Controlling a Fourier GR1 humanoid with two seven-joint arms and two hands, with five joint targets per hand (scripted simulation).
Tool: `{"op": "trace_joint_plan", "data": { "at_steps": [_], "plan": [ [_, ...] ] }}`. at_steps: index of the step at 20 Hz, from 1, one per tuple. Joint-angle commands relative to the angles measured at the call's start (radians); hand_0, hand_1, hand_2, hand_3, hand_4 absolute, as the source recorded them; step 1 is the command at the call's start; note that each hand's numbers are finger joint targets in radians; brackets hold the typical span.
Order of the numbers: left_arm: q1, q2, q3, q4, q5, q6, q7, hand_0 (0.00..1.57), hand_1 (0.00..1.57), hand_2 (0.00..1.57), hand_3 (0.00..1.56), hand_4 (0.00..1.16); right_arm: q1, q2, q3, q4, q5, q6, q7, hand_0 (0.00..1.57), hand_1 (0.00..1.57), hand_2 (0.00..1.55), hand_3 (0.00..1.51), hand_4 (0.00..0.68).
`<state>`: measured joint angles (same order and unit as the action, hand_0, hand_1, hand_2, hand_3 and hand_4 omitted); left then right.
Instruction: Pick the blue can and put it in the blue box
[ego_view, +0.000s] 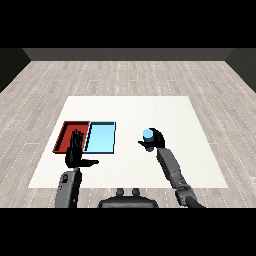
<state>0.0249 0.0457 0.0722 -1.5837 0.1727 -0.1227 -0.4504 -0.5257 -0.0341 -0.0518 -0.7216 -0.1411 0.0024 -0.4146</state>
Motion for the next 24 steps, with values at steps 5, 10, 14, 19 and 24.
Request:
{"op": "trace_joint_plan", "data": {
  "at_steps": [5,10,14,19,24],
  "plan": [
    [-0.036,-0.025,-0.066,0.114,-0.113,0.04,-0.039,0.0,0.0,0.0,0.0,0.0,-0.02,-0.016,0.015,-0.201,-0.002,-0.022,0.121,1.47,1.47,1.45,1.41,0.643],
    [-0.058,-0.045,-0.152,0.134,-0.08,0.093,0.009,0.0,0.0,0.0,0.0,0.0,0.027,0.019,0.071,-0.296,0.041,-0.024,0.058,1.47,1.47,1.44,1.41,0.651],
    [-0.111,-0.045,-0.178,0.123,-0.053,0.079,0.094,0.0,0.0,0.0,0.0,0.0,0.034,0.029,0.083,-0.363,0.043,-0.015,0.056,1.43,1.43,1.44,1.42,0.666],
    [-0.15,-0.046,-0.176,0.155,-0.041,0.084,0.087,0.0,0.0,0.0,0.0,0.0,0.099,0.034,0.187,-0.471,0.018,-0.087,0.107,1.43,1.43,1.44,1.42,0.666],
    [-0.146,-0.045,-0.196,0.177,-0.063,0.082,0.095,0.0,0.0,0.0,0.0,0.0,0.09,0.034,0.22,-0.483,-0.006,-0.112,0.107,1.43,1.43,1.45,1.42,0.659]
  ]
}}
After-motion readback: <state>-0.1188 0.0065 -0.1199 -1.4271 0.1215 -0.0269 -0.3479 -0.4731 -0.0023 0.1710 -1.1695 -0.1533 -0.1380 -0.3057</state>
